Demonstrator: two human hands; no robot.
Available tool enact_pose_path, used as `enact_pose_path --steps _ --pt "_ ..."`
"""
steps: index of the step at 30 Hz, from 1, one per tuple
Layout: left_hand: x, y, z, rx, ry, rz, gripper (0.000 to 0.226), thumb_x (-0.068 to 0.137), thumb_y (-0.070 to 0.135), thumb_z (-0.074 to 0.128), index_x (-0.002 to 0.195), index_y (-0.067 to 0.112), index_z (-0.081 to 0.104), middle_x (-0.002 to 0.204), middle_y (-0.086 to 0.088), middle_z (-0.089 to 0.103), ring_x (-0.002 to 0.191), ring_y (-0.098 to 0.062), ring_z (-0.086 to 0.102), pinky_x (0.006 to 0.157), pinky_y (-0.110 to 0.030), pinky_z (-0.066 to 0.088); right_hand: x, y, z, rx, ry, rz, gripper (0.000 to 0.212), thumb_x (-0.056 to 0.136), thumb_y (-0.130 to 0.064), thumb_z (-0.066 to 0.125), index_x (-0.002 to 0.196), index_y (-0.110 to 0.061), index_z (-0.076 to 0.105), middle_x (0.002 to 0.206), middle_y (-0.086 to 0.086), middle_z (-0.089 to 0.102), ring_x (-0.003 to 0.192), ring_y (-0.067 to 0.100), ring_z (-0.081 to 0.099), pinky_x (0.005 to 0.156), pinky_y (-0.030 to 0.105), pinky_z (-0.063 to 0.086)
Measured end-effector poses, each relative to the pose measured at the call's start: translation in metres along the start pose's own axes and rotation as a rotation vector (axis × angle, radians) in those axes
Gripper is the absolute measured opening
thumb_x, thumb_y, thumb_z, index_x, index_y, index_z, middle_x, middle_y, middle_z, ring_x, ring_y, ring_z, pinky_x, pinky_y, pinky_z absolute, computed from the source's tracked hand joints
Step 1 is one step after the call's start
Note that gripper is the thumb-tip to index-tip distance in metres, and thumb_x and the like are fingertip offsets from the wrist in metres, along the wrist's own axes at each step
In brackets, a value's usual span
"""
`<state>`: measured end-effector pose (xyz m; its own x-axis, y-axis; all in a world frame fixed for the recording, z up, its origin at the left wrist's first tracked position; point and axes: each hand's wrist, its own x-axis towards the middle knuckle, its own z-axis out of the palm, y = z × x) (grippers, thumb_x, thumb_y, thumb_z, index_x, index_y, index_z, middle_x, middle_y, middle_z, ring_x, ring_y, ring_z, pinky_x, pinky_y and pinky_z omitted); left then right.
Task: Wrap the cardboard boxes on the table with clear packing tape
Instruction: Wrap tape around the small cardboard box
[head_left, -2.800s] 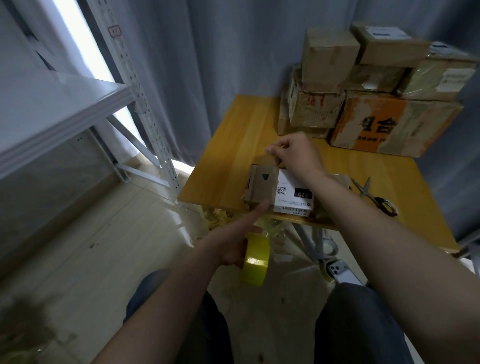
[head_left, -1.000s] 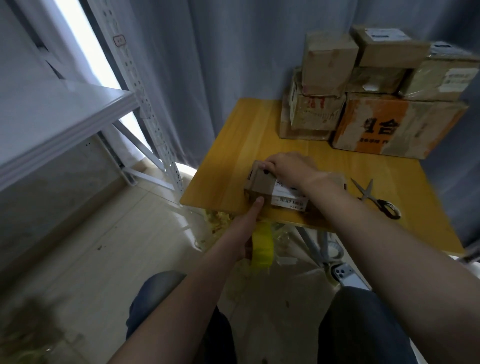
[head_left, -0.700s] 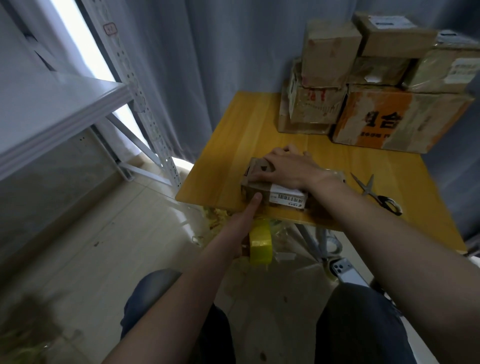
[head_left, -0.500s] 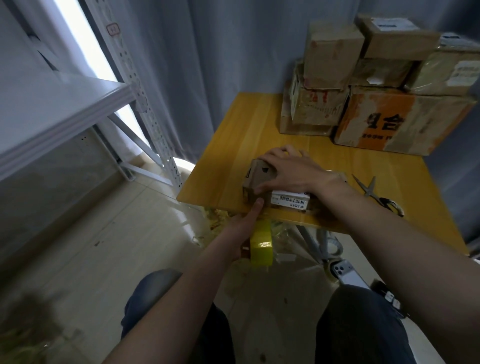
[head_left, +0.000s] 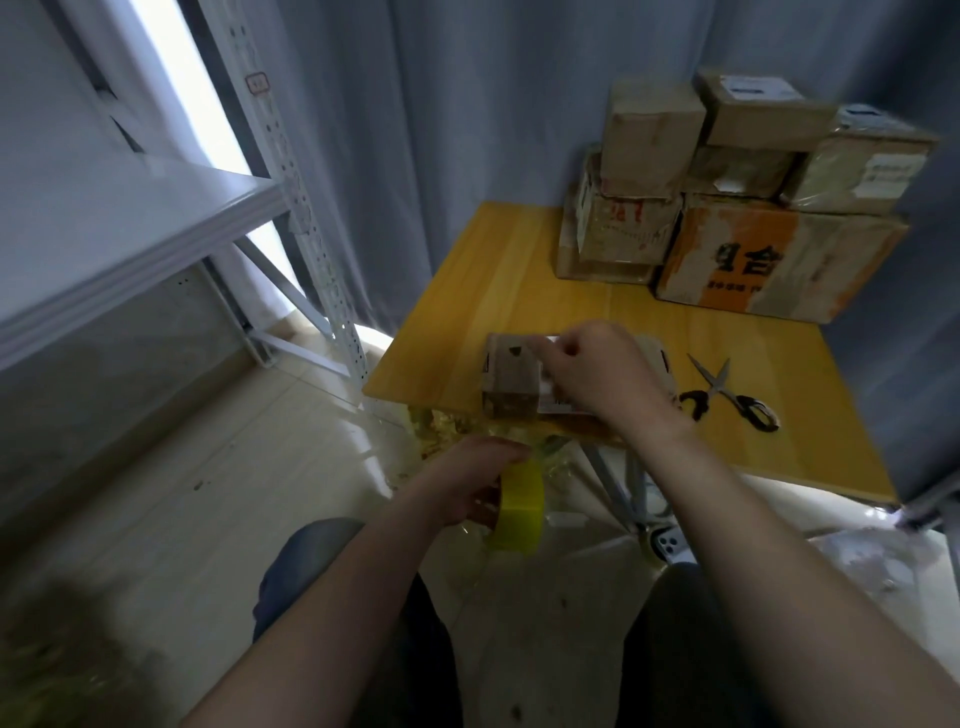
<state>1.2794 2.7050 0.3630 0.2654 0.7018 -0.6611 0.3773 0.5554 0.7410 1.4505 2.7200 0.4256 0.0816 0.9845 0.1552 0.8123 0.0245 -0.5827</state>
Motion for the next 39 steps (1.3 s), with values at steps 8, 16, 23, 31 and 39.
enact_pose_path --steps 8,16,23,31,39 --pt "-0.020 -0.004 0.015 -0.015 -0.036 0.114 0.021 0.099 0.010 0.055 0.117 0.010 0.067 0.099 -0.013 0.060 0.090 -0.029 0.060 0.078 -0.038 0.054 -0.079 0.041 0.067 0.485 -0.500 0.482 0.046 0.095 -0.065 0.055 0.109 -0.024 0.070 0.100 0.005 0.078 0.086 0.025 0.077 0.079 0.042 0.064" --pt "-0.034 0.010 -0.019 0.524 0.188 0.233 0.056 0.088 0.031 0.078 0.126 0.027 0.036 0.102 -0.003 0.067 0.084 -0.021 0.072 0.072 -0.038 0.061 -0.090 0.043 0.087 0.917 -0.325 0.469 0.039 0.086 -0.047 0.078 0.108 -0.015 0.080 0.105 0.008 0.079 0.104 0.030 0.075 0.102 0.051 0.055" --pt "0.020 0.024 -0.049 1.148 0.439 0.883 0.078 0.079 0.032 0.069 0.151 0.019 0.042 0.155 -0.004 0.039 0.143 -0.032 0.035 0.116 -0.054 0.037 -0.102 0.039 0.088 0.954 -0.327 0.444 0.034 0.102 -0.031 0.064 0.112 0.001 0.072 0.097 0.024 0.077 0.092 0.042 0.076 0.094 0.059 0.058" --pt "0.055 0.020 -0.040 1.281 0.545 1.063 0.084 0.077 0.034 0.086 0.147 0.007 0.049 0.150 -0.014 0.048 0.142 -0.034 0.044 0.098 -0.050 0.056 -0.106 0.040 0.090 0.832 -0.240 0.386 0.031 0.103 -0.034 0.061 0.095 -0.007 0.072 0.085 0.017 0.079 0.082 0.035 0.078 0.092 0.056 0.059" --pt "0.031 0.058 -0.045 1.204 0.438 0.974 0.097 0.066 0.051 0.086 0.148 0.018 0.046 0.125 -0.004 0.066 0.104 -0.026 0.066 0.082 -0.039 0.053 -0.110 0.023 0.067 0.680 0.161 0.291 0.033 0.104 -0.032 0.060 0.078 -0.013 0.069 0.057 -0.007 0.067 0.049 0.003 0.065 0.049 0.021 0.048"
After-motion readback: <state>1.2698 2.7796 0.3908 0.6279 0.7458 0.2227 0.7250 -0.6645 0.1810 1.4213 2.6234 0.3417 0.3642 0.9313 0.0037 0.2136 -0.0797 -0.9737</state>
